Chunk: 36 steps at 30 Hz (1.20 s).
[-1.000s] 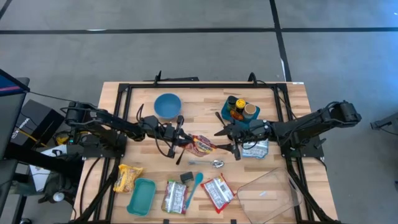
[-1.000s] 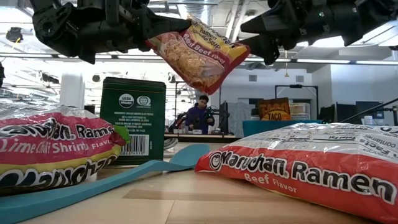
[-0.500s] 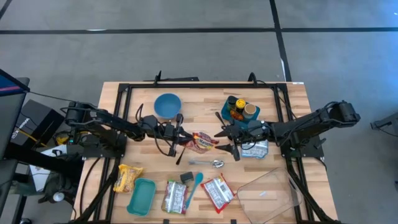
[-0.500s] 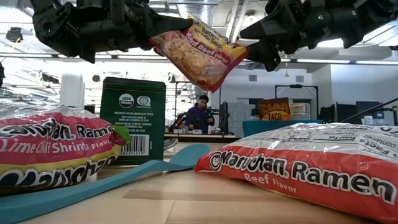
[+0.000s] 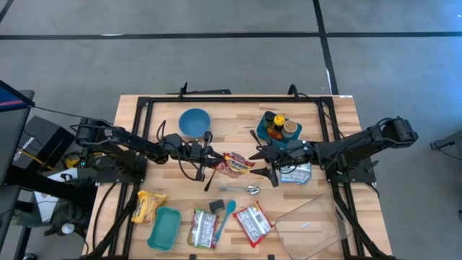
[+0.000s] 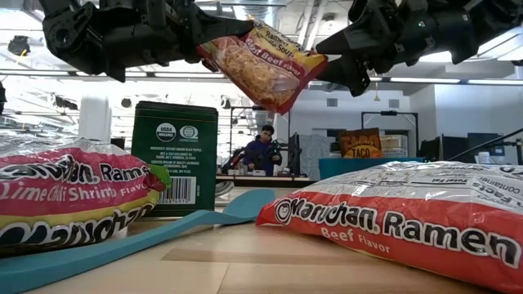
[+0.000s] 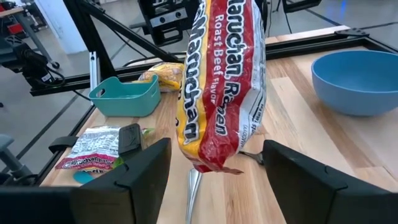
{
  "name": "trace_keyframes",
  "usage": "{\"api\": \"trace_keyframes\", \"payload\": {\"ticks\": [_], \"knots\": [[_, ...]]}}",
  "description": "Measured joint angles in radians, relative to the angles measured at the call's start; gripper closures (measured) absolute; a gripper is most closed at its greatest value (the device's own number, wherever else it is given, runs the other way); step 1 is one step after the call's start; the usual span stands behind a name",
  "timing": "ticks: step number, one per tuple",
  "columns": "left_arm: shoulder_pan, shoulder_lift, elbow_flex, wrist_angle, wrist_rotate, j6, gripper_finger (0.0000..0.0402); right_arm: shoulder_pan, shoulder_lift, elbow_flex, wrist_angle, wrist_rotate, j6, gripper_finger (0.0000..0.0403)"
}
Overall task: Pick & Place Food Item
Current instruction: Put the top red noodle pack into the transparent bin
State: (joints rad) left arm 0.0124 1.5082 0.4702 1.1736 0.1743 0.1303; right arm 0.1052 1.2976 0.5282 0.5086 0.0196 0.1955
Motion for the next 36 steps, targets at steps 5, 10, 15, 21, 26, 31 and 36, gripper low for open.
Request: {"api": "trace_keyframes", "payload": {"ticks": [5, 10, 15, 21, 26, 31, 36], "knots": [[0.0, 0.0, 0.0, 0.0, -0.019, 0.0, 0.0401, 0.0, 0.0, 0.0, 0.0, 0.002, 0.002, 0.0176], [0.0, 0.0, 0.0, 0.0, -0.02, 0.0, 0.0401, 0.0, 0.0, 0.0, 0.0, 0.003, 0.008, 0.0229], [0.0, 0.0, 0.0, -0.002, -0.037, 0.0, 0.0401, -0.001, 0.0, 0.0, 0.001, 0.003, 0.008, 0.0293], [0.0, 0.0, 0.0, -0.005, -0.044, 0.0, 0.0399, -0.002, 0.0, 0.0, 0.001, 0.003, 0.008, 0.035], [0.0, 0.0, 0.0, -0.006, -0.044, 0.0, 0.04, -0.016, 0.0, 0.0, 0.001, 0.003, 0.008, 0.0387], [0.0, 0.0, 0.0, -0.005, -0.044, 0.0, 0.0394, -0.03, 0.0, 0.0, 0.001, 0.003, 0.008, 0.0398], [0.0, 0.0, 0.0, -0.005, -0.044, 0.0, 0.0383, -0.03, 0.0, 0.0, 0.0, 0.003, 0.008, 0.0401]]}}
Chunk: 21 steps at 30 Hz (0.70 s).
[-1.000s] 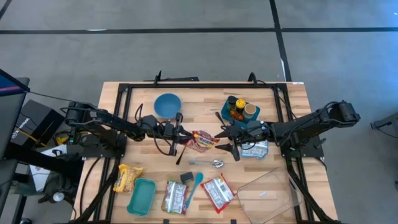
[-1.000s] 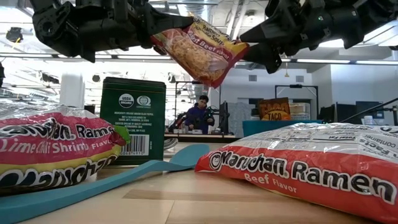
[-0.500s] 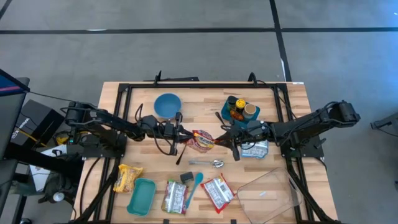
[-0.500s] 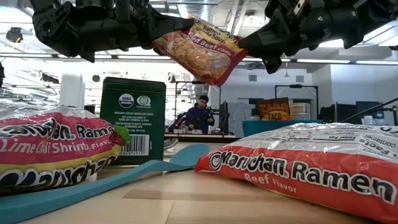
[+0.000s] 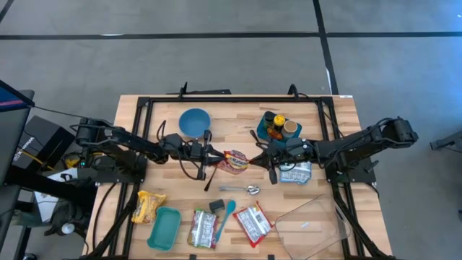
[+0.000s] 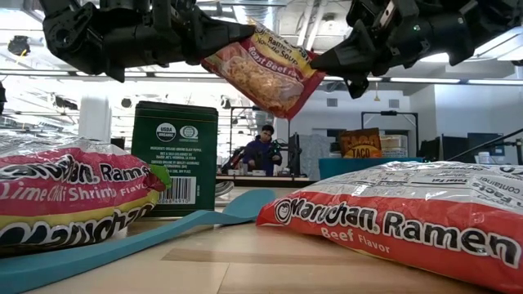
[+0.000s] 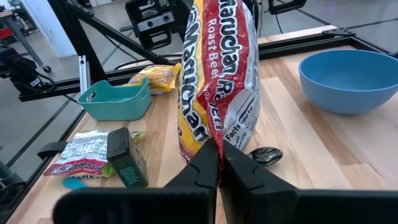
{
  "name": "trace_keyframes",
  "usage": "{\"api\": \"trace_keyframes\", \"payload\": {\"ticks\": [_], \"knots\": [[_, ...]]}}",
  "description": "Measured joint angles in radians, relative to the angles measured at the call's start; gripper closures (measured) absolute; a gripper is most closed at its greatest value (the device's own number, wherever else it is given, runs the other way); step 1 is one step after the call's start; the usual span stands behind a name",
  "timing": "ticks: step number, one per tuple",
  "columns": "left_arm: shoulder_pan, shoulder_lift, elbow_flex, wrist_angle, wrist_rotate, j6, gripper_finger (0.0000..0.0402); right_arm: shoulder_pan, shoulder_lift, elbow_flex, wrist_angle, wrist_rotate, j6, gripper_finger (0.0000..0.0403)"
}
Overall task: Pick & Place Food Item
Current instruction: Put the top red noodle pack into the transparent bin
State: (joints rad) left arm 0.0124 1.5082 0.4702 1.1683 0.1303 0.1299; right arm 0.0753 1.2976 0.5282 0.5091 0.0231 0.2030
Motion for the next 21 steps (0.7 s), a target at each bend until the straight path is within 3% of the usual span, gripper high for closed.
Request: {"api": "trace_keyframes", "payload": {"ticks": [5, 15, 21], "knots": [[0.0, 0.0, 0.0, -0.012, 0.0, -0.006, 0.0357, 0.0, 0.0, 0.0, -0.001, 0.0, 0.0, 0.0402], [0.0, -0.032, 0.0, -0.054, -0.011, -0.04, 0.0255, 0.0, 0.0, 0.0, 0.0, 0.003, 0.0, 0.0402], [0.0, -0.183, 0.0, -0.275, -0.076, -0.041, 0.0233, 0.002, -0.002, 0.0, -0.002, 0.003, 0.0, 0.0403]]}}
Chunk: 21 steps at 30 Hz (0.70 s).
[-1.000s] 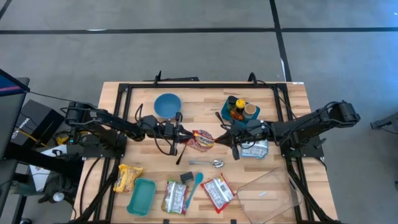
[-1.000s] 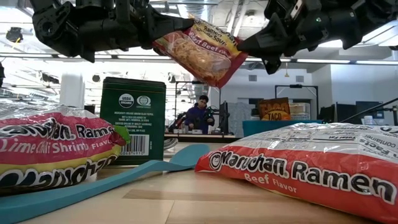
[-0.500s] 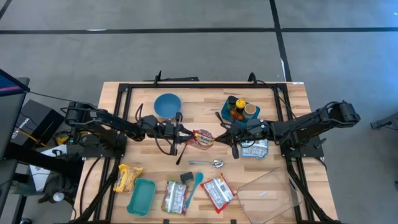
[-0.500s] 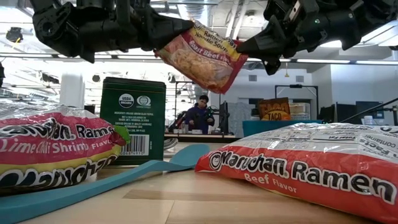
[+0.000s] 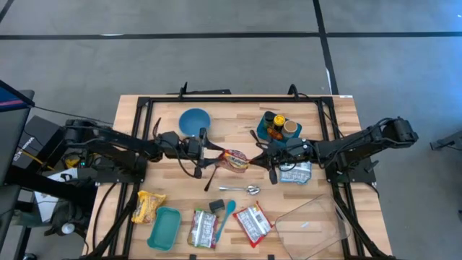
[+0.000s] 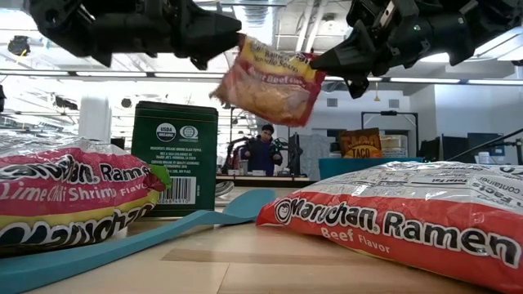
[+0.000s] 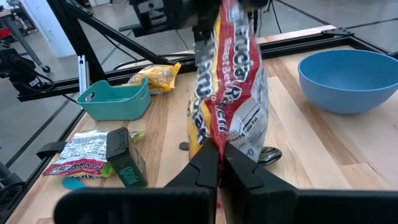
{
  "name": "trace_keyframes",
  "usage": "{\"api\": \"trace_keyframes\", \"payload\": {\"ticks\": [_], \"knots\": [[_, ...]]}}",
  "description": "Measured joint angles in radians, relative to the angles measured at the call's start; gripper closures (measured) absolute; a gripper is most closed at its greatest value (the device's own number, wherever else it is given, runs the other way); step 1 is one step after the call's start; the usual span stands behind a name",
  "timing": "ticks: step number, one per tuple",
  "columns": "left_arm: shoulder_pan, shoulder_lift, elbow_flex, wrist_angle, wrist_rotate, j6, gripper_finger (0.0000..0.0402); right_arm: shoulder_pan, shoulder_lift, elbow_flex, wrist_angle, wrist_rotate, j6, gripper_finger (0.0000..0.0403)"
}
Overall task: Pick & Place Food Item
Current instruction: Put the top red noodle pack into the transparent bin
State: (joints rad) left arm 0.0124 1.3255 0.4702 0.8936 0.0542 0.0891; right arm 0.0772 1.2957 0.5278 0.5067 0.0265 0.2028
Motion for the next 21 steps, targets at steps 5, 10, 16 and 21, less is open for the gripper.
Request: {"api": "trace_keyframes", "payload": {"ticks": [5, 10, 16, 21], "knots": [[0.0, -0.136, 0.0, -0.151, -0.011, 0.0, 0.0231, 0.0, 0.0, 0.0, -0.001, 0.0, 0.0, 0.0403], [0.0, -0.219, 0.0, -0.241, -0.011, -0.026, 0.0238, 0.0, 0.0, 0.0, -0.001, 0.0, 0.0, 0.0403], [0.0, -0.225, 0.0, -0.251, -0.01, -0.027, 0.0247, 0.0, -0.001, 0.0, -0.011, 0.0, 0.032, 0.0403], [0.0, -0.219, -0.001, -0.25, -0.01, -0.027, 0.0254, 0.0, -0.001, 0.02, -0.074, 0.0, 0.034, 0.0403]]}}
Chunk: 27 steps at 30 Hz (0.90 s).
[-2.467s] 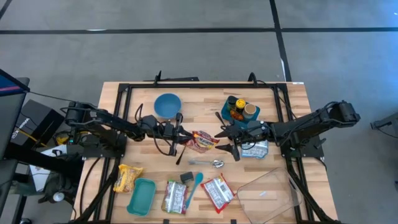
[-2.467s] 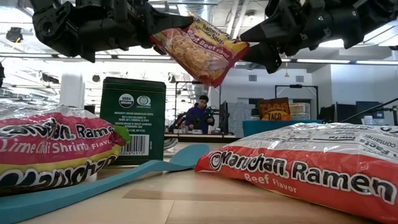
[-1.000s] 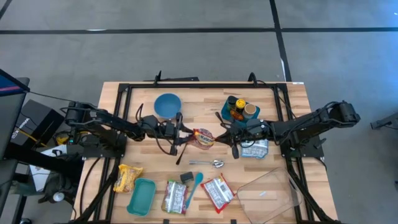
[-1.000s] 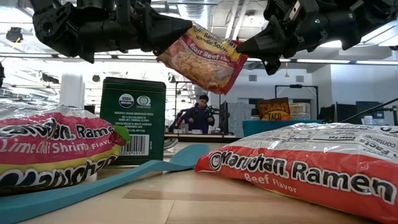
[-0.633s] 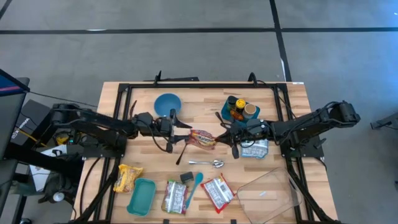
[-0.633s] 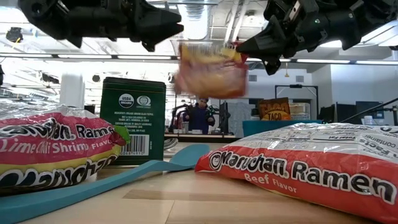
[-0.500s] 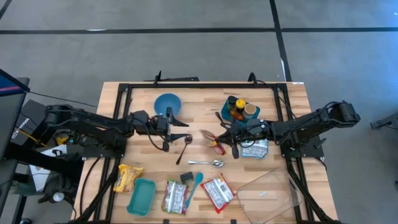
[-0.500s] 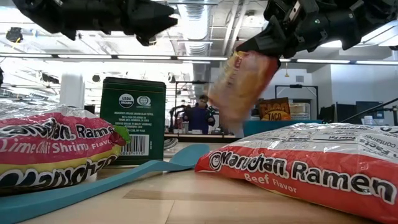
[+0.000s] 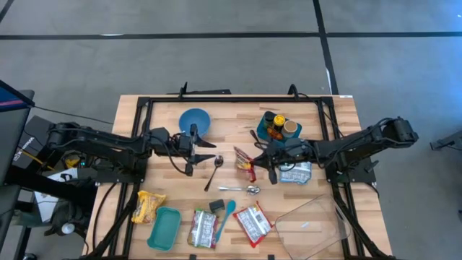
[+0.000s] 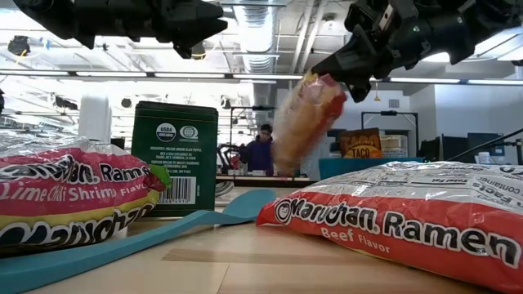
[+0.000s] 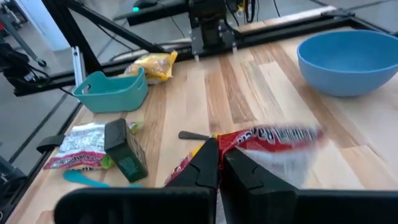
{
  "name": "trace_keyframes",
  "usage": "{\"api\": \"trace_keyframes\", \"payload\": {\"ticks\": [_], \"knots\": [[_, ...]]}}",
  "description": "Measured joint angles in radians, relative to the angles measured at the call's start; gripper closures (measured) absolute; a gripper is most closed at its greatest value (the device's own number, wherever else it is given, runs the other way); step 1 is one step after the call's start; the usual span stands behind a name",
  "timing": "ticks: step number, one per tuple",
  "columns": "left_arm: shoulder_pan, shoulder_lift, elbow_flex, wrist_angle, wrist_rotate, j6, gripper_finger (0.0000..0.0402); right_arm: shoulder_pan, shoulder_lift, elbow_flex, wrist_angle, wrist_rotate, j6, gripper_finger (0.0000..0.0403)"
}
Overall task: Pick & Place Food Item
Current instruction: Put the top red noodle pack into the transparent bin
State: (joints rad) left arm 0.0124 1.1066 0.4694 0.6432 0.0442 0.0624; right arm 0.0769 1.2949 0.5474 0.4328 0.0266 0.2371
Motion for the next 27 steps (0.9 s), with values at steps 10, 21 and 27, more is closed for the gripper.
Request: {"api": "trace_keyframes", "payload": {"ticks": [10, 21, 27], "knots": [[0.0, 0.0, 0.0, 0.002, 0.001, 0.0, 0.0257, 0.071, 0.0, 0.149, -0.283, 0.148, -0.007, 0.0403], [0.0, 0.0, 0.0, 0.003, 0.004, 0.0, 0.0257, 0.179, 0.0, 0.328, -0.559, 0.169, -0.035, 0.0403], [0.0, 0.0, 0.0, 0.004, 0.004, 0.0, 0.0258, 0.263, 0.0, 0.455, -0.793, 0.23, -0.017, 0.0403]]}}
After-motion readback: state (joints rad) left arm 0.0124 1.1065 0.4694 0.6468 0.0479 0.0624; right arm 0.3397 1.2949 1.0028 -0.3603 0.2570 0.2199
